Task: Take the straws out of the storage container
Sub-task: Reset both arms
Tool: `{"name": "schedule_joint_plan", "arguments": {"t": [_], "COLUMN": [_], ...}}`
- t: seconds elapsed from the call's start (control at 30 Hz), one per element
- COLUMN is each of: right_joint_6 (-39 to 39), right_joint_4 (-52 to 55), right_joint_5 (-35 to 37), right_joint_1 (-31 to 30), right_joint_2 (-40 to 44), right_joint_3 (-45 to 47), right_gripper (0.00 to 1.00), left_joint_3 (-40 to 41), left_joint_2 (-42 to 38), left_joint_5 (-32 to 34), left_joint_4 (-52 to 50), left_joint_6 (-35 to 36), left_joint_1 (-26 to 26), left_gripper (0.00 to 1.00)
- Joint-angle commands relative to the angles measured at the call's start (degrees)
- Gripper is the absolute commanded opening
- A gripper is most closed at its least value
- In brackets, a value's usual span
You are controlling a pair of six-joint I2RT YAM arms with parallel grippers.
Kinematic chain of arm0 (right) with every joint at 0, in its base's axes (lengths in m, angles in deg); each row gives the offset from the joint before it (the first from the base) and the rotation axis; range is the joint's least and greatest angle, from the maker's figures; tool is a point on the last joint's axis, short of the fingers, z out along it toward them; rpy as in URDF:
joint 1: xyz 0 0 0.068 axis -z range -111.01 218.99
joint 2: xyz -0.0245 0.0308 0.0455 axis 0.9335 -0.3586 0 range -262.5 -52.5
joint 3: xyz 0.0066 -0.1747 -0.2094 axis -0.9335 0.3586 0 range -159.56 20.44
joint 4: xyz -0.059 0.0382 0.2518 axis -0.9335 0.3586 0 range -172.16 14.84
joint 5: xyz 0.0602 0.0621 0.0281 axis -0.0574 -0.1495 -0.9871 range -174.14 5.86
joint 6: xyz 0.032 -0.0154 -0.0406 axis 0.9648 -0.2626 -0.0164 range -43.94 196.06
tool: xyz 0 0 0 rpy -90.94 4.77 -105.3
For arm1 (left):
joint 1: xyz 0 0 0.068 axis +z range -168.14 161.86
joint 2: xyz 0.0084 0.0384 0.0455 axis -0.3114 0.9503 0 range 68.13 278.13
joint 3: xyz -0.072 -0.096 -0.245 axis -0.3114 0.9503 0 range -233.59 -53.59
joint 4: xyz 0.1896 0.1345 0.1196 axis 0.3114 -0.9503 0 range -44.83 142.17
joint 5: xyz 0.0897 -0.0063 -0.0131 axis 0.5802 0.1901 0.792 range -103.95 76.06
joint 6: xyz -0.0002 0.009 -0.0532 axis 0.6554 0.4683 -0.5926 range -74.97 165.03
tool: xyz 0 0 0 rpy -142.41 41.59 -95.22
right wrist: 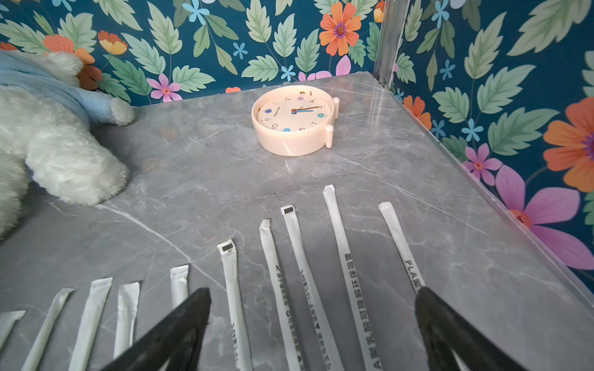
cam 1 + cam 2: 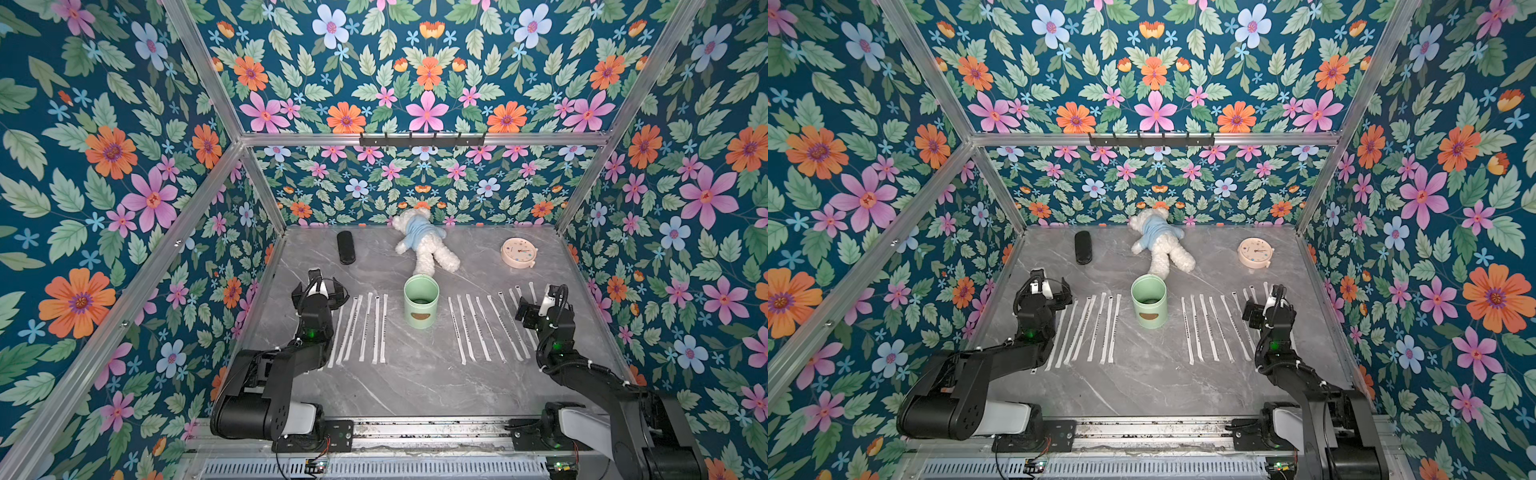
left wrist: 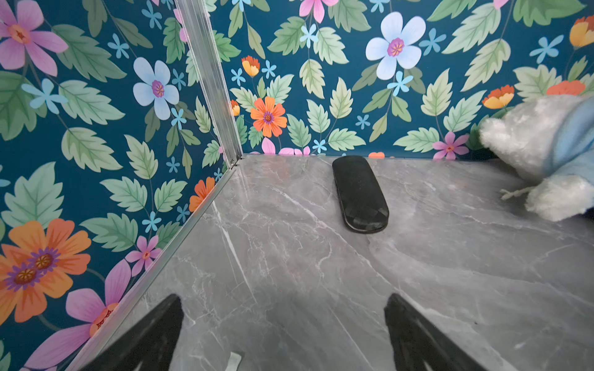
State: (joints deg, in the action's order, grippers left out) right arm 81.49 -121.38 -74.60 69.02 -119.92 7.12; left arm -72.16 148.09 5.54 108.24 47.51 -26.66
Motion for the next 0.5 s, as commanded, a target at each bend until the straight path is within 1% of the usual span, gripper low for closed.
{"name": "schedule_joint_plan", "arguments": {"t": [0.0, 0.07, 0.1, 0.2, 0.23, 0.27, 0.3, 0.37, 0.43, 0.47], "right_joint_6": [-1.12, -0.92, -0.9, -0.81, -0.85, -1.1, -0.96, -0.04, -0.65, -0.21], "right_joint_4": [-6.79, -10.18, -12.05, -16.95, -18.38, -22.86, -23.3, -15.92, -15.94, -14.11], "right_joint_5": [-1.65, -2.52, -2.73, -2.95, -2.8, -2.15, -1.76, -1.42, -1.18, -1.57], "right_joint_1": [0.31, 0.41, 0.48, 0.44, 0.41, 0.46, 0.48, 0.57, 0.54, 0.64], "right_joint_2": [-2.9, -5.7, -7.25, -12.4, -14.21, -16.29, -16.34, -14.45, -16.16, -15.32], "right_joint_3": [-1.01, -0.83, -0.67, -0.42, -0.17, 0.04, -0.03, -1.63, -3.37, -3.5], "right_gripper": [0.99, 0.99, 0.99, 0.99, 0.99, 0.99, 0.99, 0.99, 0.99, 0.99], "left_joint_3": [1.74, 2.18, 1.81, 1.59, 1.68, 1.57, 1.77, 3.29, 3.7, 3.65], "left_joint_2": [1.6, 3.53, 3.73, 7.53, 8.96, 8.97, 8.08, 9.0, 10.25, 12.53], "left_joint_5": [0.52, 0.31, -0.13, 0.47, 0.36, 0.84, -0.01, -2.91, -6.52, -7.23], "left_joint_4": [3.81, 6.74, 5.68, 9.46, 12.18, 11.95, 10.25, 14.23, 14.83, 18.1], "left_joint_6": [-1.08, -0.67, -0.34, -0.01, 0.4, -0.09, -1.02, -1.27, -2.28, -1.75], "left_joint_1": [0.14, 0.17, 0.16, 0.56, 0.67, 0.85, 1.44, 2.54, 4.29, 4.43], "left_gripper": [1.0, 1.0, 1.0, 1.0, 1.0, 0.99, 0.99, 1.0, 1.0, 0.99]}}
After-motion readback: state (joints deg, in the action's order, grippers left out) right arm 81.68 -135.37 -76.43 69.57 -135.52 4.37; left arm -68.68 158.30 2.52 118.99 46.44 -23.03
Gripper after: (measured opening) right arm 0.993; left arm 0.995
